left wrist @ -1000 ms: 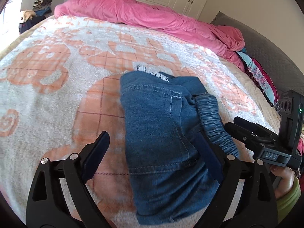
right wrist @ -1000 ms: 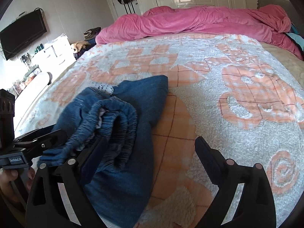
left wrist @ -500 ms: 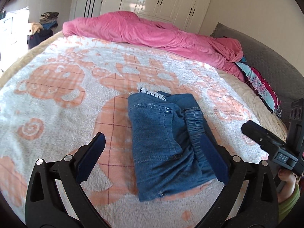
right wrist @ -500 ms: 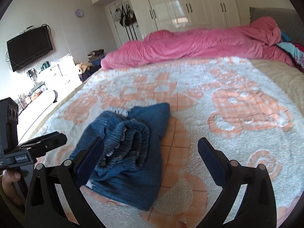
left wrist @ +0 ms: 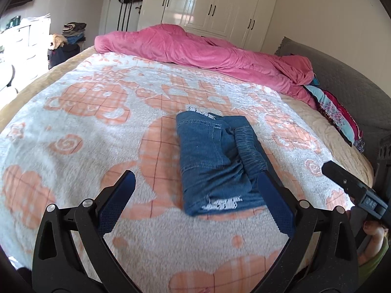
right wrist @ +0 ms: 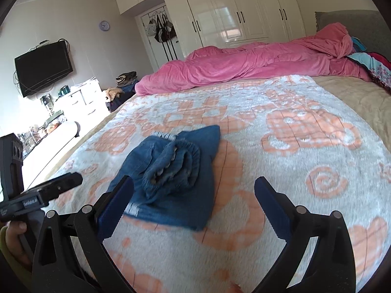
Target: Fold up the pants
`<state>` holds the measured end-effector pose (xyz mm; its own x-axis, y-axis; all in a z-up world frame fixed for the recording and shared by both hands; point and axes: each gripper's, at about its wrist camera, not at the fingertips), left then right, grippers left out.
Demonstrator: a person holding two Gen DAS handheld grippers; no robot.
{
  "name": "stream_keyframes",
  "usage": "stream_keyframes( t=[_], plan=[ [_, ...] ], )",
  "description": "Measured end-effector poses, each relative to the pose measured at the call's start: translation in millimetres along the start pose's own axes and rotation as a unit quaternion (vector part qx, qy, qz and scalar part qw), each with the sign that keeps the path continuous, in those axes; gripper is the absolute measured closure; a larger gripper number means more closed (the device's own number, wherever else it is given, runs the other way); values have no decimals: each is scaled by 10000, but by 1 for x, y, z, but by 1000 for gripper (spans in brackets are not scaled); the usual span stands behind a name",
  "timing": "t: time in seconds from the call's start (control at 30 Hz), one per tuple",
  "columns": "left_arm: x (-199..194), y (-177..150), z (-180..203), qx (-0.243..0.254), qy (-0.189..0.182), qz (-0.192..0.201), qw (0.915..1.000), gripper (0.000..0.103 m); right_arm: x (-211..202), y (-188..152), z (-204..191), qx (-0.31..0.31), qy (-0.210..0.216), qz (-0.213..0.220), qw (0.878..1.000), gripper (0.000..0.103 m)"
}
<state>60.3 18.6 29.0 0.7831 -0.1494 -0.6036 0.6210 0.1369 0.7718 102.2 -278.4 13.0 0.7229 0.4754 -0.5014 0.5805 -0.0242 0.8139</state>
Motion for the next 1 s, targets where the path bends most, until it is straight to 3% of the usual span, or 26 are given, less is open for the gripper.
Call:
stream_keyframes(
  t=[0.33, 0.57, 0.7, 1.0],
  plan=[
    [-10, -31, -5, 31, 111, -260, 9996, 9, -17, -22, -13, -273, 11, -98, 9996, 5],
    [-4, -58, -2, 55, 104, -560, 9984, 9, -15, -48, -14, -418, -357, -332, 9979, 5],
    [1, -63, 0, 63, 177, -659, 9977, 9, -5, -58, -14, -492, -597, -489, 9958, 5],
    [4, -65, 0, 37, 208, -709, 9973, 9, 3, -64, -14, -493, -538, -673, 9951, 5]
  ],
)
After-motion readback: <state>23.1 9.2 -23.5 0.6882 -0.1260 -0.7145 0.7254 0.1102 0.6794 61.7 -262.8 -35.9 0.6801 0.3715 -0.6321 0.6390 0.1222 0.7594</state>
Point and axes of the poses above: each gripper's, at about its wrist camera, not at the fingertips, and x roughly the way its jaws point, z to its right, y to its top, and after that the axes turned 2 degrees about y, right-handed
